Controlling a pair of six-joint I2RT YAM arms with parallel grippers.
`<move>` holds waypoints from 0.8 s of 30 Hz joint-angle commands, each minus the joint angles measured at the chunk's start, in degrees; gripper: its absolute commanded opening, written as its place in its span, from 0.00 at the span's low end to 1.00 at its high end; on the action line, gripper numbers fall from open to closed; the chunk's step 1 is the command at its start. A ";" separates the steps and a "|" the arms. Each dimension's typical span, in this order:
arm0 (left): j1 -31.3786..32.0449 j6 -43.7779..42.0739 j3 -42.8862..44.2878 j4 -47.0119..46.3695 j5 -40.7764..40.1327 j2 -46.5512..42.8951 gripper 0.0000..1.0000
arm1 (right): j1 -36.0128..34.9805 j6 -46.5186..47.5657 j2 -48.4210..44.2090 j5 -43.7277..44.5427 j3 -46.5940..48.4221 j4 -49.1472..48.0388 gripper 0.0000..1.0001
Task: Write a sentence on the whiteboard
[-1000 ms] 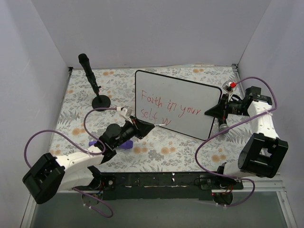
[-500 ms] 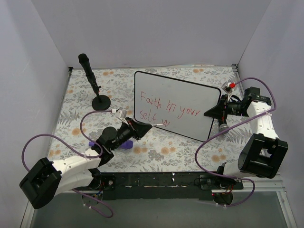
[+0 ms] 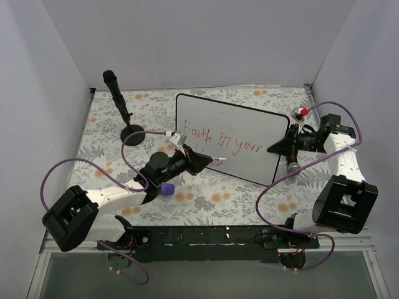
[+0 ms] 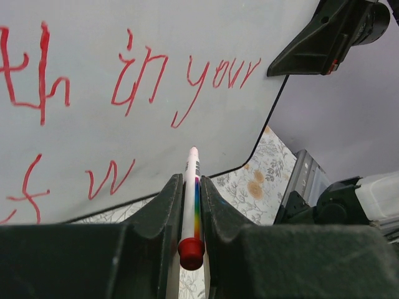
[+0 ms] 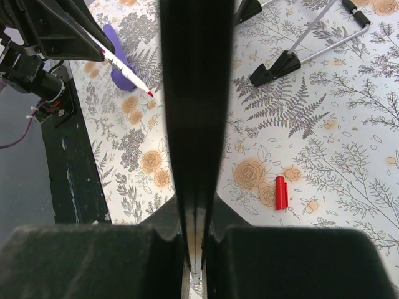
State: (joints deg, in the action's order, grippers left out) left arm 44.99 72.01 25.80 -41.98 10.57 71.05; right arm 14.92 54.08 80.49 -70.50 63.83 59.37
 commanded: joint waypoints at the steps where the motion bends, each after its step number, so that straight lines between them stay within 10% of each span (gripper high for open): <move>1: 0.71 -4.94 5.04 0.84 -0.72 3.47 0.00 | -0.68 0.67 -1.74 4.06 -0.11 -0.66 0.01; 24: 3.26 -11.01 9.97 7.70 -9.86 8.32 0.00 | -0.77 0.41 -1.48 4.41 -0.11 -1.01 0.01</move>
State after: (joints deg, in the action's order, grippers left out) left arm 48.12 62.37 33.39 -34.59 3.46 79.35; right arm 14.87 53.82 80.47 -70.48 63.83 59.29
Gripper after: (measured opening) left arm 0.109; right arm 0.099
